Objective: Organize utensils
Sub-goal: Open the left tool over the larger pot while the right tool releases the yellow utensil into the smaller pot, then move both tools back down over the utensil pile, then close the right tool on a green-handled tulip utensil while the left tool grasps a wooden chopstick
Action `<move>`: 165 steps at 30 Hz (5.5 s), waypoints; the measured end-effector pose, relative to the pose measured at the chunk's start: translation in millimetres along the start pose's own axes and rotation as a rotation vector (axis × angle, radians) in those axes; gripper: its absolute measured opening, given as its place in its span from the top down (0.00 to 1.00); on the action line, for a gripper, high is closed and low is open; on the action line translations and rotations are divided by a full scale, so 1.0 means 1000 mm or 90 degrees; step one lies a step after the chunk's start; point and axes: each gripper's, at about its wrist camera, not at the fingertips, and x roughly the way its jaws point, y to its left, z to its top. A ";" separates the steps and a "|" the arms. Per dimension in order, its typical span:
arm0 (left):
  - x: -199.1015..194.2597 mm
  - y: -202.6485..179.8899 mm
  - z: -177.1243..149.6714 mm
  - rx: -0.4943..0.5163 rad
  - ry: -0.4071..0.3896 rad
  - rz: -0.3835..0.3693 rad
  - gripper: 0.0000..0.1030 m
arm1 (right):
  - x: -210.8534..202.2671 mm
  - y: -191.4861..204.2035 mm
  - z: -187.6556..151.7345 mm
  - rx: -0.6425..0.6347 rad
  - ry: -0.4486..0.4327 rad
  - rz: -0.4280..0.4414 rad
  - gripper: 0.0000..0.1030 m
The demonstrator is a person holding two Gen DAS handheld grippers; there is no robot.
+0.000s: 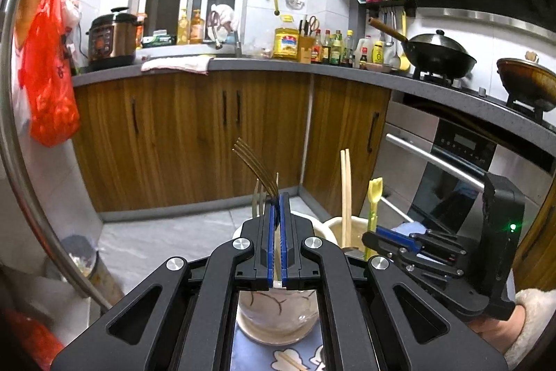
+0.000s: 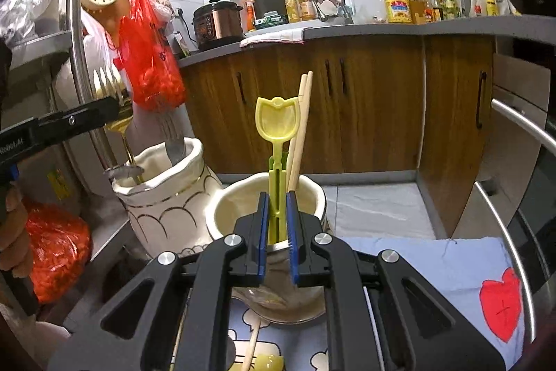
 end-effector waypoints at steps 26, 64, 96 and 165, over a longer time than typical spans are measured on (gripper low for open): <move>0.008 0.011 0.000 -0.027 0.008 0.039 0.59 | -0.009 0.000 0.001 0.003 -0.014 0.013 0.49; -0.034 -0.010 -0.113 -0.077 0.190 0.100 0.05 | -0.093 -0.001 -0.053 -0.077 0.136 -0.063 0.05; -0.009 -0.011 -0.141 -0.095 0.268 0.072 0.05 | -0.004 0.039 -0.099 -0.110 0.374 -0.054 0.89; 0.038 -0.077 -0.152 -0.054 0.389 0.177 0.73 | -0.084 -0.037 -0.094 0.017 0.239 0.045 0.91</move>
